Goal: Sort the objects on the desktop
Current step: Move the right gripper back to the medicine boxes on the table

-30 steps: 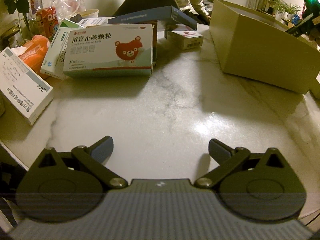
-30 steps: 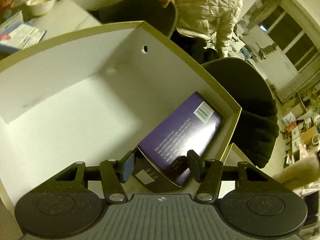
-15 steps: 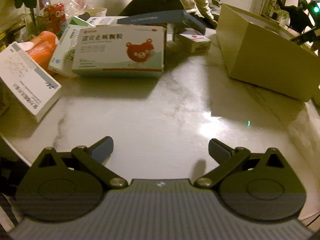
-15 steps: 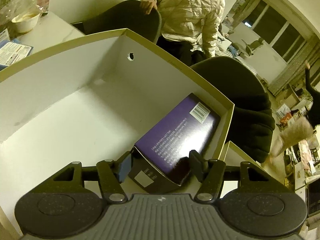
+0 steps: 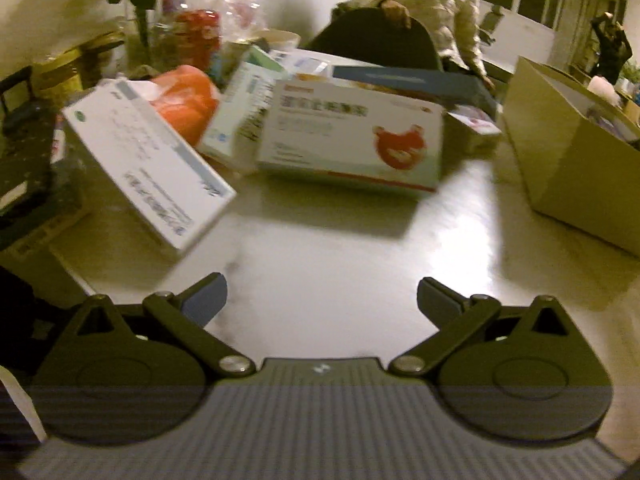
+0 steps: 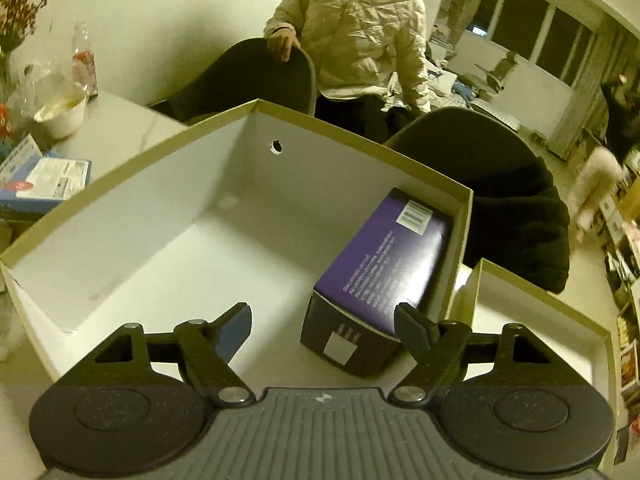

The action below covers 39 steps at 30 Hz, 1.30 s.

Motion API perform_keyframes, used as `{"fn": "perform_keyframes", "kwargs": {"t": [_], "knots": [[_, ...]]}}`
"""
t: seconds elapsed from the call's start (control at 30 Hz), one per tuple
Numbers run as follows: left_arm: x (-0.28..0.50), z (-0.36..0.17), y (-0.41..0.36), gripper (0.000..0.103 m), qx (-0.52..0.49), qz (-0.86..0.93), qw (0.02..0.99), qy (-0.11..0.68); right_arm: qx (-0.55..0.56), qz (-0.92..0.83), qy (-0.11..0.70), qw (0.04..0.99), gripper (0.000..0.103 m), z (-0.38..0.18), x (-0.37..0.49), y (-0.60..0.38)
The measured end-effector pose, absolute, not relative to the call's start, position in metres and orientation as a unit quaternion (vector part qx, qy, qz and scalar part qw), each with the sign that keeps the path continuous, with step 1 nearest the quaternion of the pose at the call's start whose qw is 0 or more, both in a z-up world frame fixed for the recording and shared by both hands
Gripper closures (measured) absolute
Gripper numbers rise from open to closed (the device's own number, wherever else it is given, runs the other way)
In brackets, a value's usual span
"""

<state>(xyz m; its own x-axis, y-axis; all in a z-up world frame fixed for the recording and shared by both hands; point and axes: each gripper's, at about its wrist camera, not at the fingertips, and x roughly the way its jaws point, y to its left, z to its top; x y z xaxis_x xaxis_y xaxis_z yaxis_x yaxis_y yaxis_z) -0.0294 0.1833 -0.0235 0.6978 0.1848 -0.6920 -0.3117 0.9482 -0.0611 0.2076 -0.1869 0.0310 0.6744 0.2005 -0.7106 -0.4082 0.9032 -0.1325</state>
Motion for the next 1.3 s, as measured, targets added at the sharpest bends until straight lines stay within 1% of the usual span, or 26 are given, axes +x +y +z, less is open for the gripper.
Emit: {"fn": "perform_keyframes", "kwargs": {"t": [0.1,0.3,0.4,0.7,0.77,0.9,1.1,1.2,1.3], "knots": [[-0.027,-0.019,0.189,0.000,-0.087,0.139,0.920,0.356,-0.115,0.174,0.366,0.907,0.020,0.037,0.197,-0.192],[-0.012,-0.008,0.189,0.000,-0.043,0.130,0.935,0.326,-0.075,0.192,0.351,0.914,0.019,0.050,0.167,-0.196],[-0.003,-0.006,0.193,0.000,-0.030,0.123,0.938,0.323,-0.055,0.213,0.338,0.915,0.018,0.056,0.147,-0.196],[0.017,-0.003,0.213,0.000,-0.031,0.095,0.944,0.313,-0.015,0.272,0.304,0.913,0.019,0.069,0.095,-0.182],[0.020,-0.002,0.218,0.000,-0.034,0.083,0.948,0.307,-0.005,0.294,0.298,0.908,0.021,0.069,0.085,-0.173],[0.030,-0.003,0.228,0.000,-0.045,0.056,0.950,0.305,0.015,0.334,0.295,0.895,0.031,0.062,0.071,-0.145],[0.046,-0.004,0.239,0.000,-0.068,0.023,0.949,0.305,0.055,0.405,0.303,0.861,0.039,0.044,0.068,-0.084],[0.052,-0.004,0.241,0.000,-0.070,0.018,0.949,0.308,0.089,0.424,0.317,0.844,0.048,0.033,0.077,-0.052],[0.055,-0.003,0.243,0.000,-0.067,0.016,0.948,0.311,0.100,0.423,0.335,0.836,0.049,0.019,0.085,-0.020]]}}
